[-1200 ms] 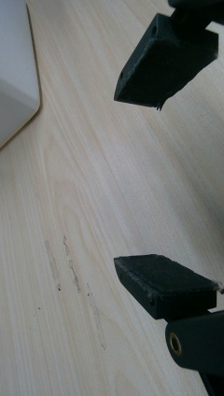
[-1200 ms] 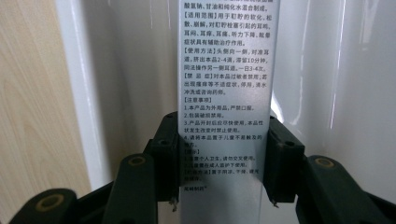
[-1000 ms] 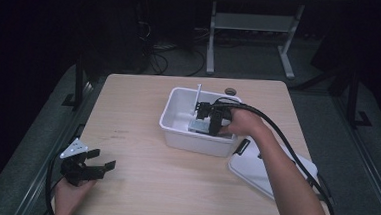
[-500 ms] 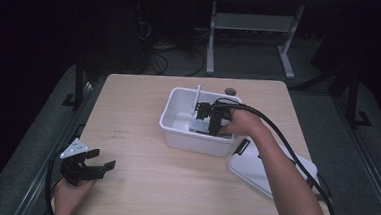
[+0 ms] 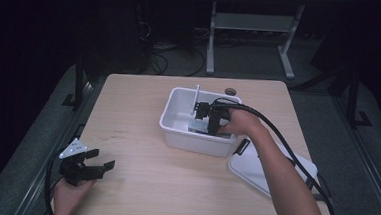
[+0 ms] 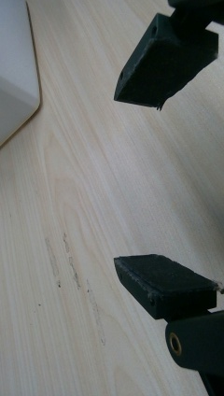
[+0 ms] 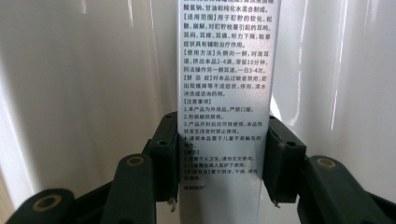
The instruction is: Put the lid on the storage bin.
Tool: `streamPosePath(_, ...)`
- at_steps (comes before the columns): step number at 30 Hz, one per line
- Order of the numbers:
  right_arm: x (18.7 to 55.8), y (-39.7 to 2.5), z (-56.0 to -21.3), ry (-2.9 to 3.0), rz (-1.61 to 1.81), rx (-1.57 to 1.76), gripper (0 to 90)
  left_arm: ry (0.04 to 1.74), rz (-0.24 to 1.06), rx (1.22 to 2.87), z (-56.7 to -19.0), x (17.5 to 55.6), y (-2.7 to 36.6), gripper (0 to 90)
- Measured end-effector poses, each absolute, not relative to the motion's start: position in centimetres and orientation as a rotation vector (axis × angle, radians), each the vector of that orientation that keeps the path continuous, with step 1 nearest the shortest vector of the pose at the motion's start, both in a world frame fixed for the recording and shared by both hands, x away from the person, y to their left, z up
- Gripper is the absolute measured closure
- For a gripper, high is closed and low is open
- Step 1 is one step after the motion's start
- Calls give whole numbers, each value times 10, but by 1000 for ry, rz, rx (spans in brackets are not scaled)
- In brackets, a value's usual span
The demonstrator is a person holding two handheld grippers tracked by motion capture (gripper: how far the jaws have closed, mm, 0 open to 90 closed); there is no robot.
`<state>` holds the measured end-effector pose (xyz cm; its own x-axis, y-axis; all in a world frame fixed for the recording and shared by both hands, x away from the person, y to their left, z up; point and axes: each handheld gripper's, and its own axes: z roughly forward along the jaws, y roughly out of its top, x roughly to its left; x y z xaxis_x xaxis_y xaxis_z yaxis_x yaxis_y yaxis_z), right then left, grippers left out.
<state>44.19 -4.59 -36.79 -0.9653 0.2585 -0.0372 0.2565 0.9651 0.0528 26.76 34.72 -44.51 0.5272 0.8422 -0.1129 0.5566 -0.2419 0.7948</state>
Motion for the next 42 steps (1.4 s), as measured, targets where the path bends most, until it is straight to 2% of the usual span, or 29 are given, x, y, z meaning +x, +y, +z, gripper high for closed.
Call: streamPosePath(42,435,-55,-340,3041,133,420,497,1134,432,1940,-445,268,344,164)
